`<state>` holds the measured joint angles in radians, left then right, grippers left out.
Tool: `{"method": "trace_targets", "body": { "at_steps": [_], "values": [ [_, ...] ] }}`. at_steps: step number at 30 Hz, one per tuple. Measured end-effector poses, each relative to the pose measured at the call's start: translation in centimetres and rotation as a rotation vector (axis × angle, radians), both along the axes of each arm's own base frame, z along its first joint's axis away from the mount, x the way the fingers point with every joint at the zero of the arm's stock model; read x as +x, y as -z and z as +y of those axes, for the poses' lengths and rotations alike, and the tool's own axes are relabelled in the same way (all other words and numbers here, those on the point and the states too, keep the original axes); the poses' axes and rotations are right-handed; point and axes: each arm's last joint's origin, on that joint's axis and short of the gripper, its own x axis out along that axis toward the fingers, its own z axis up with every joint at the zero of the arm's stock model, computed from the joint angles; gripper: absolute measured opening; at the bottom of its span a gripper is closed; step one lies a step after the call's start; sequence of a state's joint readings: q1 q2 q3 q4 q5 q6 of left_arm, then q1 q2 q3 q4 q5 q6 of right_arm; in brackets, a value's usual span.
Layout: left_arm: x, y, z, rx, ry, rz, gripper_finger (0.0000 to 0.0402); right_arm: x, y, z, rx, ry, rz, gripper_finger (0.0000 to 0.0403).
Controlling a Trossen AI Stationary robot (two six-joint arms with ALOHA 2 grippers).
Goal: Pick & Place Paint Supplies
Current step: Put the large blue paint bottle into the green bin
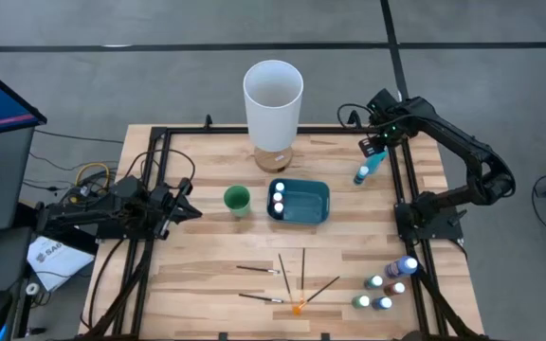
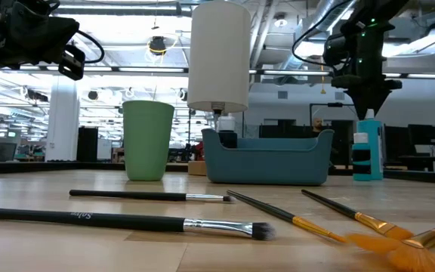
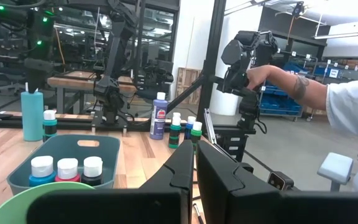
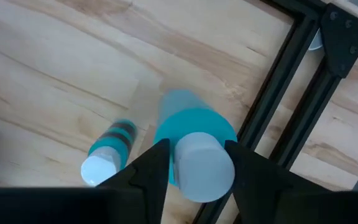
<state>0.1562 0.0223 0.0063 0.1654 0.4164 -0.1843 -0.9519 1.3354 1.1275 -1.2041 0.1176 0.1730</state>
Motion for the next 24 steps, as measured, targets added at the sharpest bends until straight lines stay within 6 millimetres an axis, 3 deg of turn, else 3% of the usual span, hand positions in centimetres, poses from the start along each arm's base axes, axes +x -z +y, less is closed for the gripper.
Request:
{"method": "trace_targets", "body": {
  "at_steps": [4,14,24],
  "values": [
    [0.0,0.0,0.0,0.000,0.000,0.000,0.0008,0.1,0.0,-0.1,-0.014,0.000,-0.003,0.0110],
    [0.0,0.0,0.0,0.000,0.000,0.000,0.0008,-0.1,-0.5,0.1,-0.024,0.003,0.004,0.0110],
    [0.0,0.0,0.0,0.000,0.000,0.000,0.0008,-0.2,-6.7,1.4,-0.141,-0.001,-0.091,0.0110]
  ]
}}
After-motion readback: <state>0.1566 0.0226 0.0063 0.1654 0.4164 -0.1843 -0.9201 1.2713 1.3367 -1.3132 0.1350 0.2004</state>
